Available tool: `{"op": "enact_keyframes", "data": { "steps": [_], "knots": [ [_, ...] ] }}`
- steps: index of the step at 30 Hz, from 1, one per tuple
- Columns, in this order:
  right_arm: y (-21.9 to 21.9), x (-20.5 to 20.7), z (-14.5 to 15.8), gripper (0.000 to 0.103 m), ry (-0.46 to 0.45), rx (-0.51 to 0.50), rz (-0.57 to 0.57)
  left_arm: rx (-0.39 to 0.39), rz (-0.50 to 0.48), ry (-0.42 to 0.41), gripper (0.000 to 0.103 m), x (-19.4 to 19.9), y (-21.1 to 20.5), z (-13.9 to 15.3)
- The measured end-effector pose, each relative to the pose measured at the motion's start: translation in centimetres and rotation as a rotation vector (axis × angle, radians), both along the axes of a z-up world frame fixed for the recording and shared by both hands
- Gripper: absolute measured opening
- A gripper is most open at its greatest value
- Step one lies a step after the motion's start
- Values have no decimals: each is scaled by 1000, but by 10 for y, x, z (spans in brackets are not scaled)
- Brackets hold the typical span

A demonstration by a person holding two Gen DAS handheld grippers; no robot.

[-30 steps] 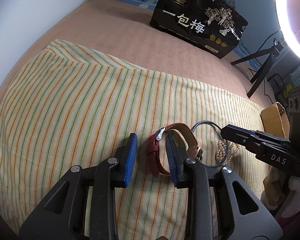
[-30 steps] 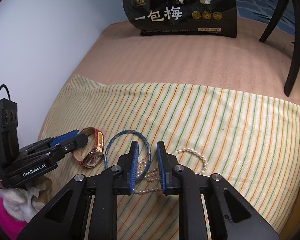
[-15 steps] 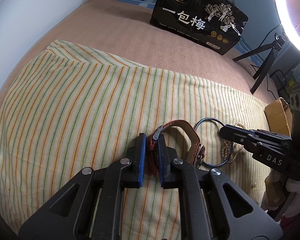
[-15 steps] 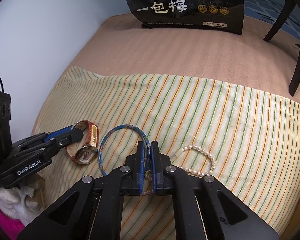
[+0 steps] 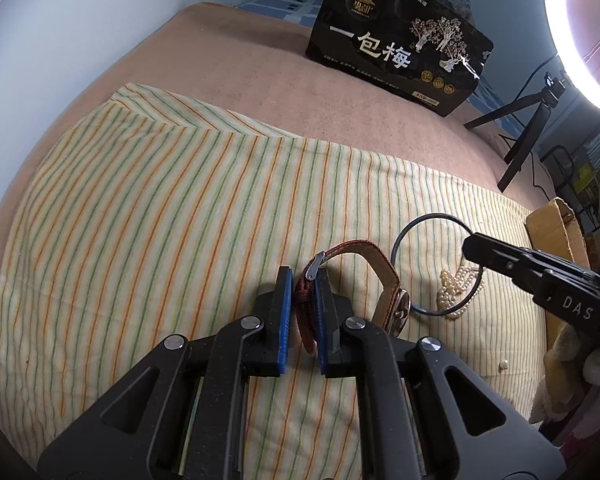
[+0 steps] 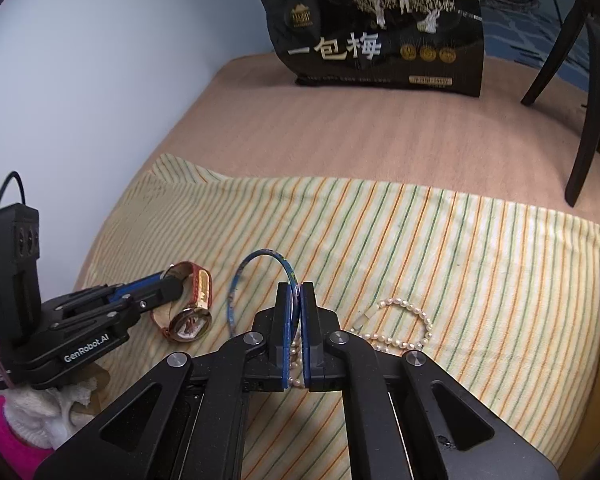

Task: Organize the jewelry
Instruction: 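Lift and carry the watch with left tool while right tool carries the bangle to the box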

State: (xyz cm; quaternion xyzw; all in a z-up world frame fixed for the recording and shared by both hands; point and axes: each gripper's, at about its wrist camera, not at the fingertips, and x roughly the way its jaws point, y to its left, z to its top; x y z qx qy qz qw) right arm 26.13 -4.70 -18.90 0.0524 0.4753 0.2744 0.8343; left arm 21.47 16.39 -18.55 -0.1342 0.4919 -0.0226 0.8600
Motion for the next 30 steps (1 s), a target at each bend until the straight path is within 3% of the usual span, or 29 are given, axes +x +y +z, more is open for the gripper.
{"op": "enact_keyframes", "data": {
  "steps": [14,30],
  "knots": [
    [-29,-30,34,2,-113,-20,-35,26,-17,-62,9,-21,-19,45],
    [-115,-77,89,2,-227,-9,-127,37,-127,-144,9,-36,-96,103]
  ]
}}
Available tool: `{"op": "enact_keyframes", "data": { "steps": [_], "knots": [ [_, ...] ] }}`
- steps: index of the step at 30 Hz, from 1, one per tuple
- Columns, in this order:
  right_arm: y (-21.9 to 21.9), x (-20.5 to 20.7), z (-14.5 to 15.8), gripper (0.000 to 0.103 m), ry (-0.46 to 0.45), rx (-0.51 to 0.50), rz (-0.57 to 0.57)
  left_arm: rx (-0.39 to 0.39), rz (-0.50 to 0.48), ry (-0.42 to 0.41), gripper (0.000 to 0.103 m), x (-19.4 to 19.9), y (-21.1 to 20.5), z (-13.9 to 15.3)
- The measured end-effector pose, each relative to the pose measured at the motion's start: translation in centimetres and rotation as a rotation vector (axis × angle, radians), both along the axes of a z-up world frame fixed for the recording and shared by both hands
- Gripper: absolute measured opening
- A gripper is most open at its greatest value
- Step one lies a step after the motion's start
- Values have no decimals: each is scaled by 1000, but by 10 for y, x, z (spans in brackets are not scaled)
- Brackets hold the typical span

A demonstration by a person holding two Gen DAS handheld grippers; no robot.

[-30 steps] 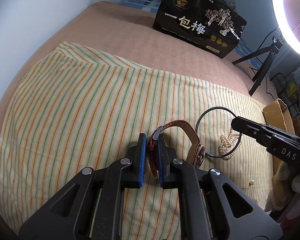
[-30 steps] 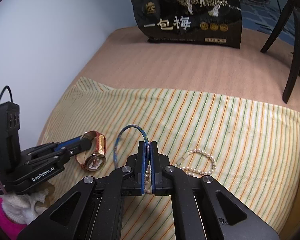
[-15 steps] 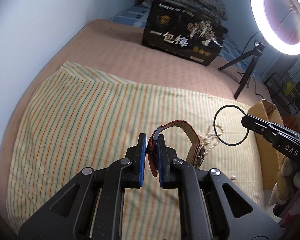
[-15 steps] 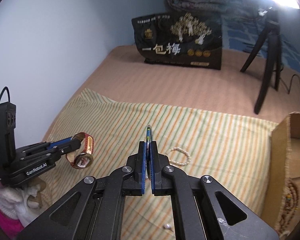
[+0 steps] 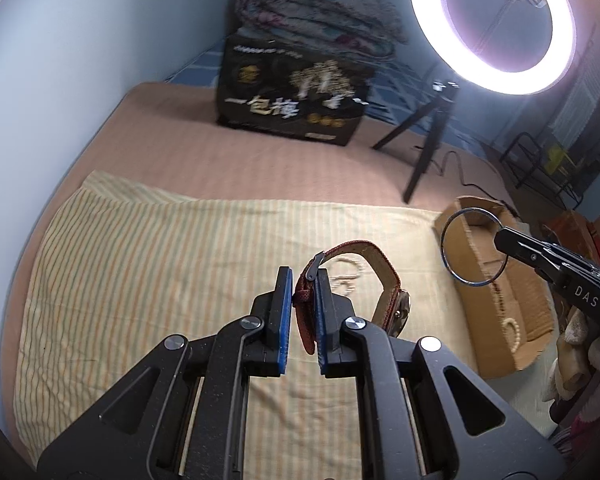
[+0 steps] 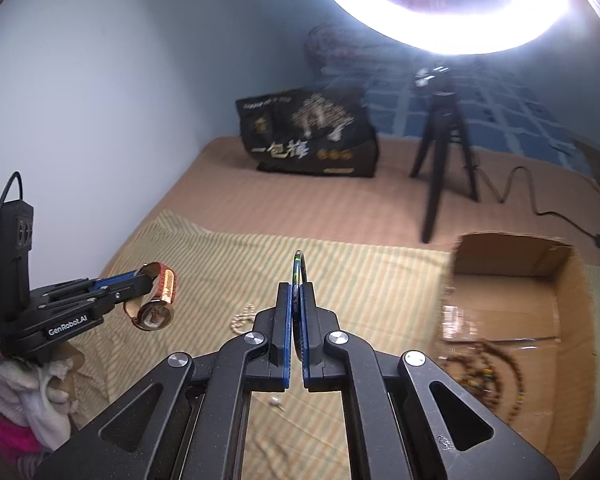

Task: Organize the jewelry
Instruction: 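Lift and carry the watch with left tool while right tool carries the bangle to the box, then open left tool dropping the watch into the box while right tool releases the bangle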

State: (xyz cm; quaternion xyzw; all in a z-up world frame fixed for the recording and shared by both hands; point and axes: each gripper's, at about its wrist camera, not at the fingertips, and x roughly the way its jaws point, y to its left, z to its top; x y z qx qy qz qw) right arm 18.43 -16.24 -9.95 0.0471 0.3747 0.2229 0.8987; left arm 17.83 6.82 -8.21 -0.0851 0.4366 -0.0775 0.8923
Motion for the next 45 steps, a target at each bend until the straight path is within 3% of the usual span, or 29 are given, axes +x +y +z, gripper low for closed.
{"op": "enact_keyframes", "data": {
  "steps": [18,25,34,45],
  "knots": [
    [-125,-13,34,2,-60,-9,-188,-27,-151,-45,9,-7,-117,31],
    [-155,-12,37,2,-67,-30,-229,-53,-191,-36,9,-5,-158,24],
    [-179,-1,26,2,-43,-27,-259,-27,-278,-20,9,-9,-209,8],
    [-188,18,8,2,-4,-43,-288,-18,-317,14,9,-5,-233,-11]
  ]
}}
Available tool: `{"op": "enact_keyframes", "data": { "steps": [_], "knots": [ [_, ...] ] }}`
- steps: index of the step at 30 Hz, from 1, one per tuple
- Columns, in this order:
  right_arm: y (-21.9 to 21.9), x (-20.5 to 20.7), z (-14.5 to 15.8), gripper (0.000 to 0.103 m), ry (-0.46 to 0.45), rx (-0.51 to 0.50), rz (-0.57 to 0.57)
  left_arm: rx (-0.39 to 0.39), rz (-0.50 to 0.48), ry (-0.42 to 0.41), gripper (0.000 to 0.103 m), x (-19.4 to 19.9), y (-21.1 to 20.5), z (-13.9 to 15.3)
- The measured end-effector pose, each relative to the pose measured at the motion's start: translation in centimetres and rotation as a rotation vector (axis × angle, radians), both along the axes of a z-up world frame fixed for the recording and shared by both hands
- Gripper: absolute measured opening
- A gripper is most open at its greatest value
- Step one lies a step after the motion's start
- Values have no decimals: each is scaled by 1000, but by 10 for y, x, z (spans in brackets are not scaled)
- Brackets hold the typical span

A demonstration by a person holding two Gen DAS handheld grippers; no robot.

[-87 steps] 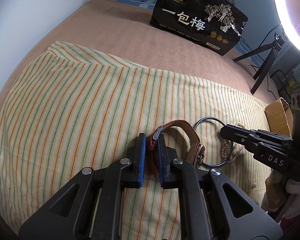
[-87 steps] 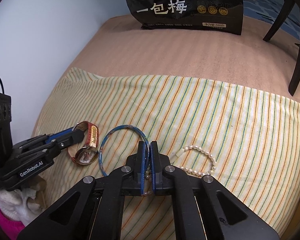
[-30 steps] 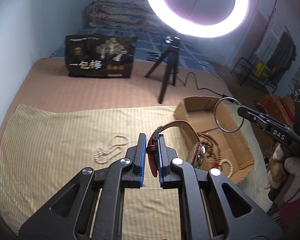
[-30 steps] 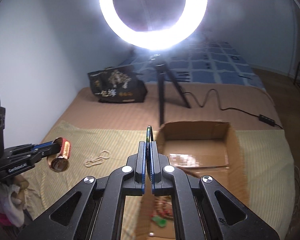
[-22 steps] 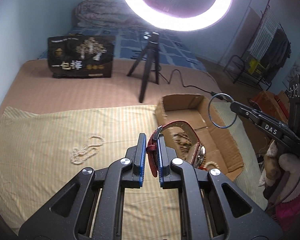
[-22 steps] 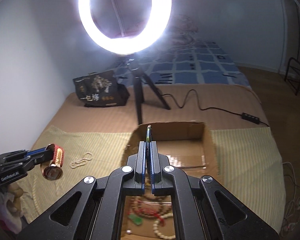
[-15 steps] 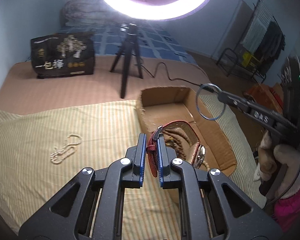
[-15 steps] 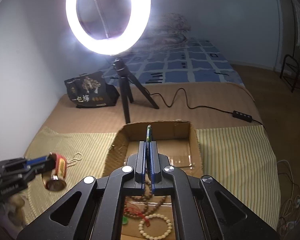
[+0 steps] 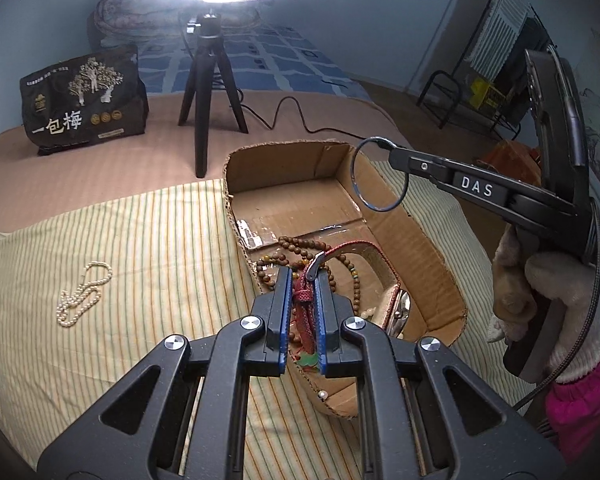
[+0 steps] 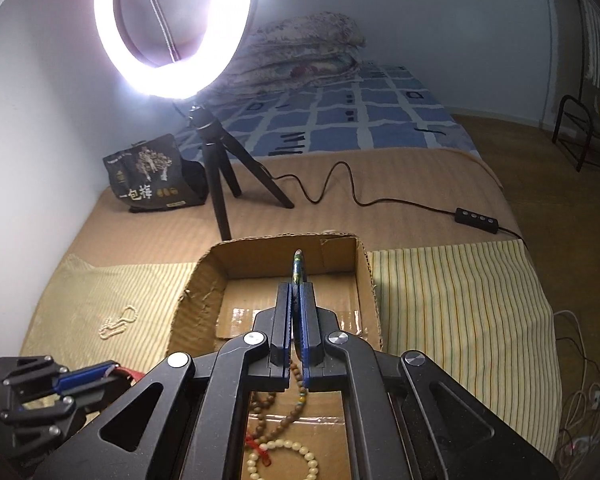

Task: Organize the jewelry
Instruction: 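Open left tool dropping the watch into the box while right tool releases the bangle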

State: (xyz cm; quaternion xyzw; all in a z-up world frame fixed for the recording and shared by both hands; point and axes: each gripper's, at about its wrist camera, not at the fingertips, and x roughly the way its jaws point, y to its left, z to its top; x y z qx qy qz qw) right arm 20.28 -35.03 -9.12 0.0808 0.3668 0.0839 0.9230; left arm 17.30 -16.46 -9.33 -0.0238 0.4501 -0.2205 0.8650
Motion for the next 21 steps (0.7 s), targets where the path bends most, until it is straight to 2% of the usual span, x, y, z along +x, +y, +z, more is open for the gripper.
{"op": "enact_keyframes", "data": {
  "steps": [7,21],
  "knots": [
    [-4,7,-10,2,25,-5,-6,19,-14,28,9,5,-9,-15],
    [-7,12,-20,2,61,6,-11,31,-7,30,9,9,-10,-21]
  ]
}}
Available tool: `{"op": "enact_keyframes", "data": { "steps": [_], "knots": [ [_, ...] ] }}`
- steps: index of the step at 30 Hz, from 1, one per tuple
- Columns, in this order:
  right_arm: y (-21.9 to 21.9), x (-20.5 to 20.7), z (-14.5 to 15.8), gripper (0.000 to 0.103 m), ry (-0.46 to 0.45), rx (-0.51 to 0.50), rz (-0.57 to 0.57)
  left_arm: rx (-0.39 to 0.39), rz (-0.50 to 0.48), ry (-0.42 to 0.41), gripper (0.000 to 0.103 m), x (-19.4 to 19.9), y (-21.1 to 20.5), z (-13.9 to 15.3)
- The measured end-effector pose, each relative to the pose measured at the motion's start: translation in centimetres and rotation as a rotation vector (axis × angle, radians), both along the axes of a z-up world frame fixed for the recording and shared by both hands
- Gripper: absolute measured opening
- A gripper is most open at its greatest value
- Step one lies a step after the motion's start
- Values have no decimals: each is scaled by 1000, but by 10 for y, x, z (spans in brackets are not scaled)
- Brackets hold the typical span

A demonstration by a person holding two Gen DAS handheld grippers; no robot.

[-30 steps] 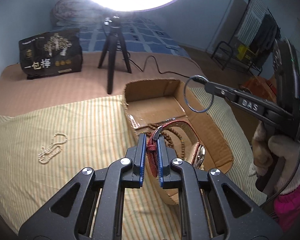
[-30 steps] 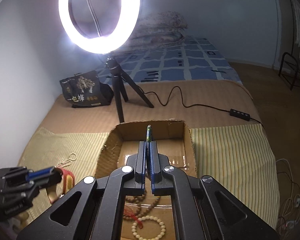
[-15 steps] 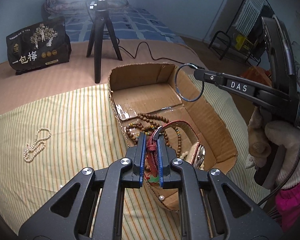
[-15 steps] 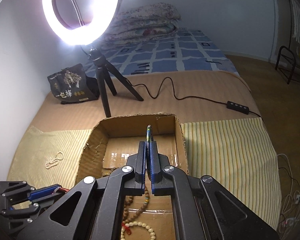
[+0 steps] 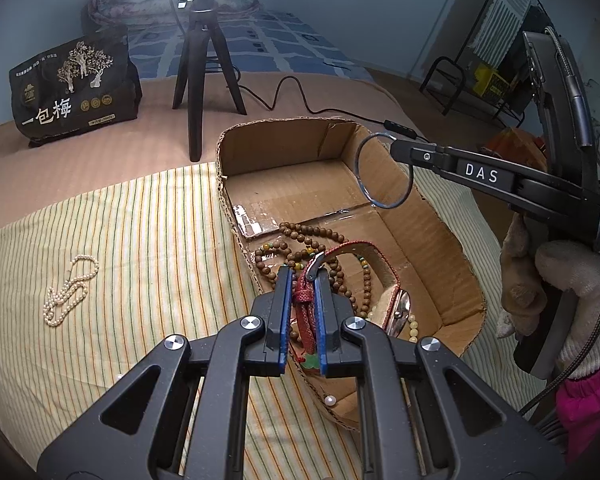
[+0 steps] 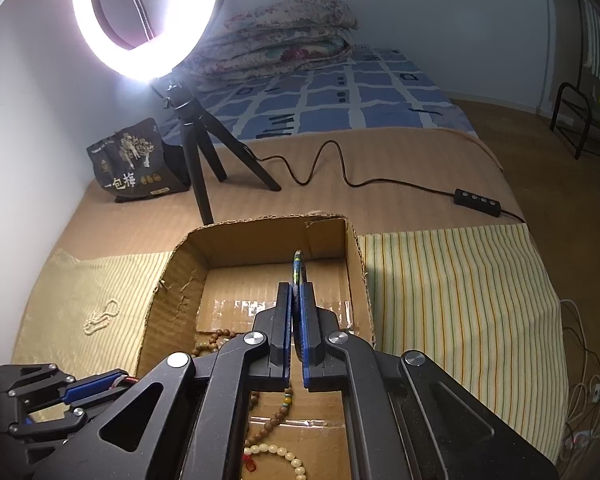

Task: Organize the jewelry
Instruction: 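Open left tool dropping the watch into the box while right tool releases the bangle, then withdraw both open tools from the box back over the cloth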

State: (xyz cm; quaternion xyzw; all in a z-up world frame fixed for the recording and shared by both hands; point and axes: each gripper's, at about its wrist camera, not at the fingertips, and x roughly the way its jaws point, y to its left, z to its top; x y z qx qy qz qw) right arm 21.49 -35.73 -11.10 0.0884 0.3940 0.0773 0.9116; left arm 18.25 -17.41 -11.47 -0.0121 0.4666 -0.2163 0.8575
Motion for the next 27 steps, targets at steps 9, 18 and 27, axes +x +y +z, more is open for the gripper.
{"op": "enact_keyframes", "data": {
  "steps": [9,18,27],
  "knots": [
    [1,1,-1,2,18,-4,-11,-5,11,-16,30,1,3,3],
    [2,-2,4,58,10,-19,-27,5,26,-35,45,-3,9,9],
    [5,-8,12,66,3,-19,-23,10,29,-66,45,-12,16,19]
  ]
}}
